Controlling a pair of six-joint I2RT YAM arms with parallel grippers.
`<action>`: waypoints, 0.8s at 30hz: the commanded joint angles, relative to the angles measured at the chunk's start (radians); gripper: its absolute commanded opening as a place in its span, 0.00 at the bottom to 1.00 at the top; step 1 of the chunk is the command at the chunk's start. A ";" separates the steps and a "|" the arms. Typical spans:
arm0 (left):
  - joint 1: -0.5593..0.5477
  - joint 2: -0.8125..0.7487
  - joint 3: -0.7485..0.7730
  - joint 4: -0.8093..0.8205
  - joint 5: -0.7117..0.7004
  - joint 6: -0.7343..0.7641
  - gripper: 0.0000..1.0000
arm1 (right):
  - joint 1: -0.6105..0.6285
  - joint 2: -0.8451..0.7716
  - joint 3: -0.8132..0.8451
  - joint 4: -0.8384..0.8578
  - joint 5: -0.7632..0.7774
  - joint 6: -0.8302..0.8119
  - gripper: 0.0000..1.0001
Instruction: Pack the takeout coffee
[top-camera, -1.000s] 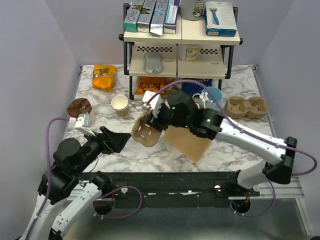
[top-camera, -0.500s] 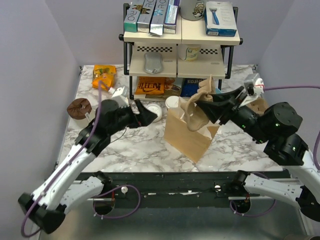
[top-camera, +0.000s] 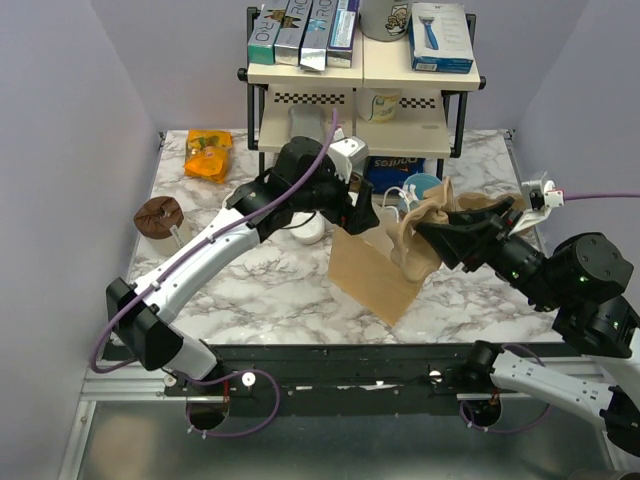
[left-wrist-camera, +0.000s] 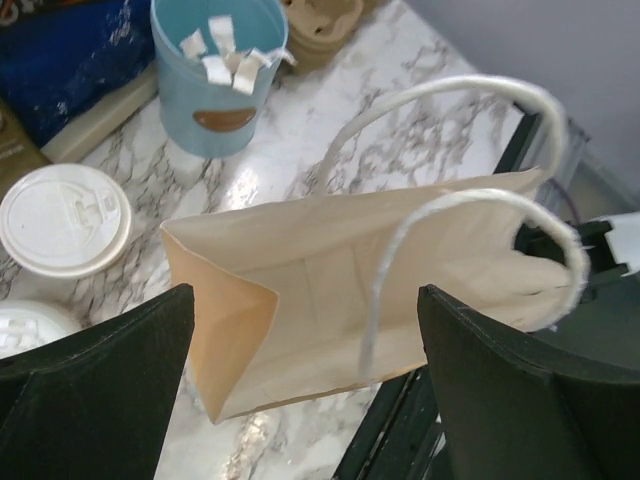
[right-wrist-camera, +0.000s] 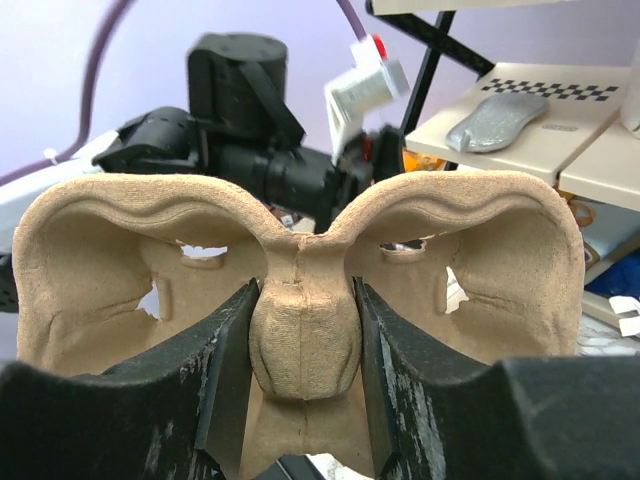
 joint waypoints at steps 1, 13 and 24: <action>-0.018 0.075 0.057 -0.133 -0.095 0.067 0.99 | -0.005 0.000 0.011 -0.020 0.045 0.025 0.51; -0.053 0.053 -0.038 -0.119 -0.182 0.027 0.83 | -0.006 0.129 0.094 -0.012 0.001 0.087 0.51; -0.053 -0.132 -0.233 -0.001 -0.332 -0.241 0.42 | -0.013 0.227 0.099 0.051 -0.179 0.261 0.51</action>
